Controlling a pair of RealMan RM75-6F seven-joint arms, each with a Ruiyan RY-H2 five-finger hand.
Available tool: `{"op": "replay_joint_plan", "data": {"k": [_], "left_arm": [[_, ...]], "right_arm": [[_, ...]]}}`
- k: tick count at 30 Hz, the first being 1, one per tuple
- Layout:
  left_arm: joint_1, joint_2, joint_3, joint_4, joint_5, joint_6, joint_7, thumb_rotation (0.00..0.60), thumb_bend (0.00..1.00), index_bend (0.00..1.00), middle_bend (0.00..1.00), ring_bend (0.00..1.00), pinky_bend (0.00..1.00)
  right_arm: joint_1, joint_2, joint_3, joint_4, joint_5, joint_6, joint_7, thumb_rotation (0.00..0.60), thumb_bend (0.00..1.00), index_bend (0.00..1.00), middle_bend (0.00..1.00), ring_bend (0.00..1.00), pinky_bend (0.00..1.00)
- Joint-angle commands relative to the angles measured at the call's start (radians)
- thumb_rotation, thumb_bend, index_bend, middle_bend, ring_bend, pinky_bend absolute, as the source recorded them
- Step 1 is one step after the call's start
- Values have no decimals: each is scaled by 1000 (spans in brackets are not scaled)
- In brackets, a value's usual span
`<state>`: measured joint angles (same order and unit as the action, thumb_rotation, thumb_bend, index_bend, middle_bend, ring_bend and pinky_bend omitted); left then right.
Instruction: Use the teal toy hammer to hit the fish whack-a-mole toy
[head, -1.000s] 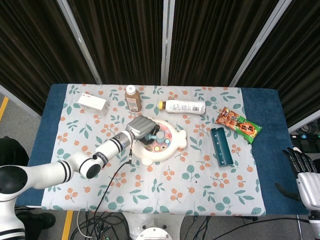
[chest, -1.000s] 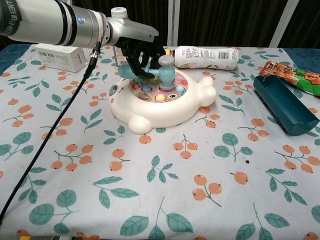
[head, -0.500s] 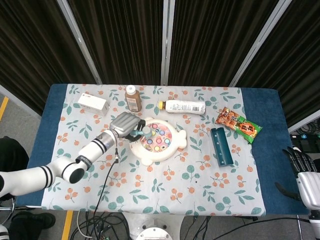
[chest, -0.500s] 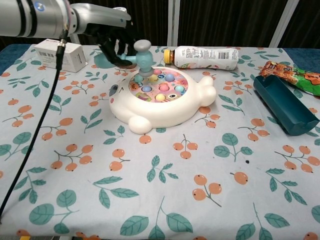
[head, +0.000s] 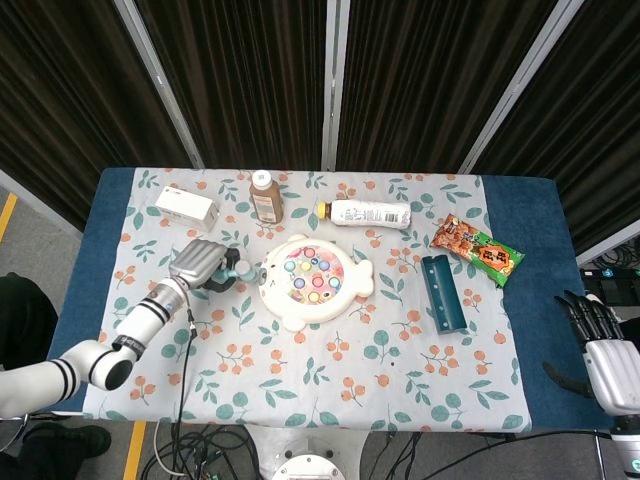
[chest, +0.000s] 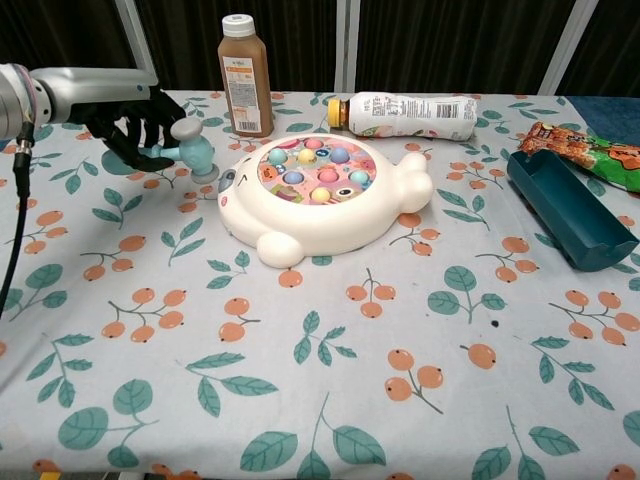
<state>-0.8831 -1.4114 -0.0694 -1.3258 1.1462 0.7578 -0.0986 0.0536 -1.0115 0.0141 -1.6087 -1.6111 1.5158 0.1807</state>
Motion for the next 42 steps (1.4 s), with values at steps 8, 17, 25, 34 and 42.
{"op": "replay_joint_plan", "data": {"k": [8,17,25,34,42], "left_arm": [[26,-65,10,114,64,-23,-31,600,564,540,519,438,491],[43,-79,9,148,106,-40,-77,590,527,406,444,375,463],[47,-75,8,146,139,-46,-85,585,528,385,428,365,457],[53,-74,9,142,145,-60,-70,585,524,344,393,334,435],[55,-67,2,130,130,-78,-53,586,434,290,351,302,426]], "right_arm": [[0,5,-1,-20,4,-3,-21,600,95,0,51,0,0],[-1,7,-1,-32,4,-1,-35,600,94,0,51,0,0],[-1,7,-1,-37,4,-1,-41,600,100,0,51,0,0],[0,7,-1,-38,6,-2,-41,600,102,0,58,0,0],[0,6,-1,-39,4,-1,-43,600,113,0,60,0,0]]}}
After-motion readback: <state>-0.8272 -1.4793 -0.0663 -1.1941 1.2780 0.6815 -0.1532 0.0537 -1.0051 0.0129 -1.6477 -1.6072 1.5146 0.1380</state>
